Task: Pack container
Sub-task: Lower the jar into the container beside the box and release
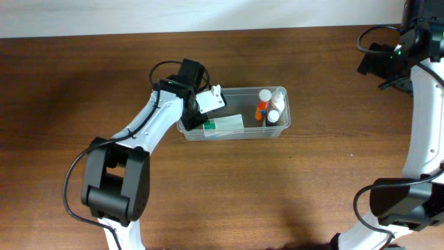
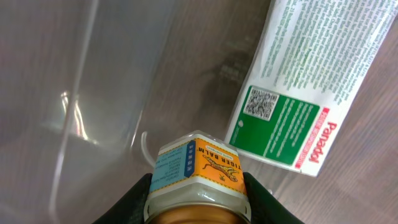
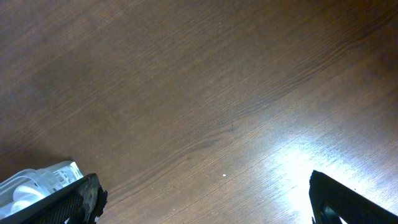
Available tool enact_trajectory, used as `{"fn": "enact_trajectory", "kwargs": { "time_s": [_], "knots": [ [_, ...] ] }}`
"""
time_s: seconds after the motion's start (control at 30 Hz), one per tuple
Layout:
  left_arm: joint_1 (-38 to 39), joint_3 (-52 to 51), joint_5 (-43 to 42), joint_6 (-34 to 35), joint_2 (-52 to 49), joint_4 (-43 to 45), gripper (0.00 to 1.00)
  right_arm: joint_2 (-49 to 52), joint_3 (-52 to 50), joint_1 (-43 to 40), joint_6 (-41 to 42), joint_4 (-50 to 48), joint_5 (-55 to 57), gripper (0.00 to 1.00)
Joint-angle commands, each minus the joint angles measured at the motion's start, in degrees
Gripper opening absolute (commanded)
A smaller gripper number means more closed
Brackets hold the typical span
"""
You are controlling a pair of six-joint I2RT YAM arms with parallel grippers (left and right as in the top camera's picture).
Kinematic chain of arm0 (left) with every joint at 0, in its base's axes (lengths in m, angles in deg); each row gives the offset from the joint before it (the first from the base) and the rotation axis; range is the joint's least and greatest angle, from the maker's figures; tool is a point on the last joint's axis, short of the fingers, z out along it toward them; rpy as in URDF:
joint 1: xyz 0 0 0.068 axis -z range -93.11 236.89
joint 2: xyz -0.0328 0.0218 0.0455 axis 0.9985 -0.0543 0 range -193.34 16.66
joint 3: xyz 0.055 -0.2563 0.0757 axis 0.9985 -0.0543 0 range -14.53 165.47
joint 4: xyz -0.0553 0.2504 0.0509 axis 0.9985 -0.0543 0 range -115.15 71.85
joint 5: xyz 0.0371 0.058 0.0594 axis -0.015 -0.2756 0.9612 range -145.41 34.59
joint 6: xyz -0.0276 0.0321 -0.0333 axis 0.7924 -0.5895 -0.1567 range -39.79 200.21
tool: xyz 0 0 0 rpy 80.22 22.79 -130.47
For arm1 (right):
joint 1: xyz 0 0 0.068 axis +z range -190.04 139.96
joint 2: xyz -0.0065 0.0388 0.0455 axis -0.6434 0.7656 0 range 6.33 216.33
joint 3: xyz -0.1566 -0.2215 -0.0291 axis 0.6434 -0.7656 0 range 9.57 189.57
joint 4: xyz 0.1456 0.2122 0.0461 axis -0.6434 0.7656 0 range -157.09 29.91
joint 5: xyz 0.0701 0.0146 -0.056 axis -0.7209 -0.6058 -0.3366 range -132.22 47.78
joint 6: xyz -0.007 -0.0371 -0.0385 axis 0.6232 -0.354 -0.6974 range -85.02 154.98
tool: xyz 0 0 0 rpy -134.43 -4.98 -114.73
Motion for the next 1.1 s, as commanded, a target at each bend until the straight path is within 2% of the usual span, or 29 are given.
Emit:
{"fn": "enact_trajectory", "kwargs": {
  "time_s": [0.0, 0.17, 0.67, 0.87, 1.07],
  "knots": [
    [-0.1, -0.3, -0.7, -1.8, -1.4, 0.0, 0.28, -0.4, 0.7, -0.2, 0.7, 0.0, 0.7, 0.98],
    [-0.1, -0.3, -0.7, -2.7, -1.4, 0.8, 0.28, -0.4, 0.7, -0.2, 0.7, 0.0, 0.7, 0.98],
    [-0.1, -0.3, 1.1, -16.7, -1.4, 0.8, 0.28, -0.4, 0.7, -0.2, 0.7, 0.0, 0.7, 0.98],
    [-0.1, -0.3, 5.0, -18.3, -1.4, 1.3, 0.28, -0.4, 0.7, -0.2, 0.7, 0.0, 0.7, 0.98],
    [0.0, -0.3, 4.7, -18.3, -1.4, 1.3, 0.30, -0.4, 0.7, -0.2, 0.7, 0.0, 0.7, 0.98]
  ]
}}
